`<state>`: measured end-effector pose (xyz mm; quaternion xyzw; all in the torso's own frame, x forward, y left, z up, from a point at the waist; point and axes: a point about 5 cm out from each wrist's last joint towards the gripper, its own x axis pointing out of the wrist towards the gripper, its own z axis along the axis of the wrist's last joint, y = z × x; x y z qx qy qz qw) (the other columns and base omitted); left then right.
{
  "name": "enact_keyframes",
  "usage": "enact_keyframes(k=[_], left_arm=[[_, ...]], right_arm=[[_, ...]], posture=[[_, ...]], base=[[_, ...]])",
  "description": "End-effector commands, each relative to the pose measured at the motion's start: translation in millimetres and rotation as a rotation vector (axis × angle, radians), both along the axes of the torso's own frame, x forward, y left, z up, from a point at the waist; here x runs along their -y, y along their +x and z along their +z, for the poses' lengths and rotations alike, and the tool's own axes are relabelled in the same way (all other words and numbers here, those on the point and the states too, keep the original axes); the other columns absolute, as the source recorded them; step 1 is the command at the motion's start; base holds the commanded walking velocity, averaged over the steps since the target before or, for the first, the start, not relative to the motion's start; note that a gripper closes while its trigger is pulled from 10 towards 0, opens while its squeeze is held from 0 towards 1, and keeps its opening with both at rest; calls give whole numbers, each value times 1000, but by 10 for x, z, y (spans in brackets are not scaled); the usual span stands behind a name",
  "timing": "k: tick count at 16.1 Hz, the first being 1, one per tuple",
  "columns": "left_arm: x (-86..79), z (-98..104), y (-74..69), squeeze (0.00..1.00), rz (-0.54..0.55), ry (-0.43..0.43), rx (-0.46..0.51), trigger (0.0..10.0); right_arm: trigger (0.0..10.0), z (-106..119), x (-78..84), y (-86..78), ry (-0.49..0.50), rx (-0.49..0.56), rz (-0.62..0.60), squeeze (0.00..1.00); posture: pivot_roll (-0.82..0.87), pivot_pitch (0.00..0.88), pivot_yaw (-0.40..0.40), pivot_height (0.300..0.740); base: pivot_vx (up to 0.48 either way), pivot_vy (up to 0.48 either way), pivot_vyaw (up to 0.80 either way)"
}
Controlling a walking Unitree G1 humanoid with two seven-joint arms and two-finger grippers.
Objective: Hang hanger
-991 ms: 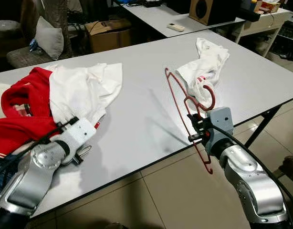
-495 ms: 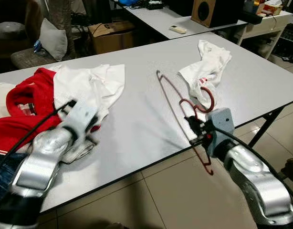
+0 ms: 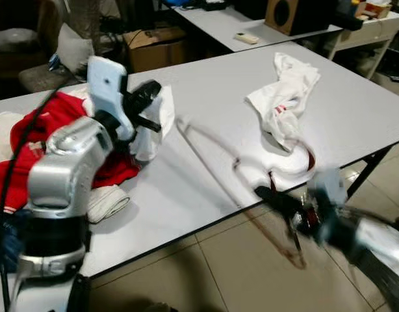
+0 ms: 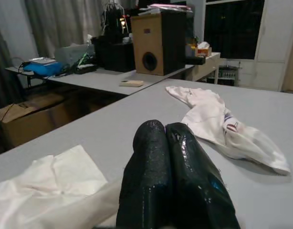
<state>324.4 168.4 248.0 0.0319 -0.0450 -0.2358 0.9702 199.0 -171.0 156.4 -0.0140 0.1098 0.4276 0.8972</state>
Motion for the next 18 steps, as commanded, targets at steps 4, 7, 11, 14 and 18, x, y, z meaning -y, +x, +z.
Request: enact_keyframes(k=[4,7,11,14,18], left_arm=[[56,140,-69,0,-77,40,14,0],[139,124,-198,0,-175,81,-7,0],[247,277,-251,0,-200,34,33,0],[273,313,-240,0,-188,46,54,0],[17,164,-127,0,16,295,53,0]], right_arm=[[10000,86,2,22,10,0,22,0],[10000,87,-63,175,20,-12,-4,0],[10000,26,-234,347,15,-43,60,0],[10000,20,-300,442,9,-44,45,0],[10000,140,-274,410,13,-2,58,0]], posture=[[-67,0,61,740],[-66,0,46,740],[-56,0,31,740],[-46,0,19,740],[-27,0,28,740]], base=[[0,0,0],[0,0,0],[0,0,0],[0,0,0],[0,0,0]])
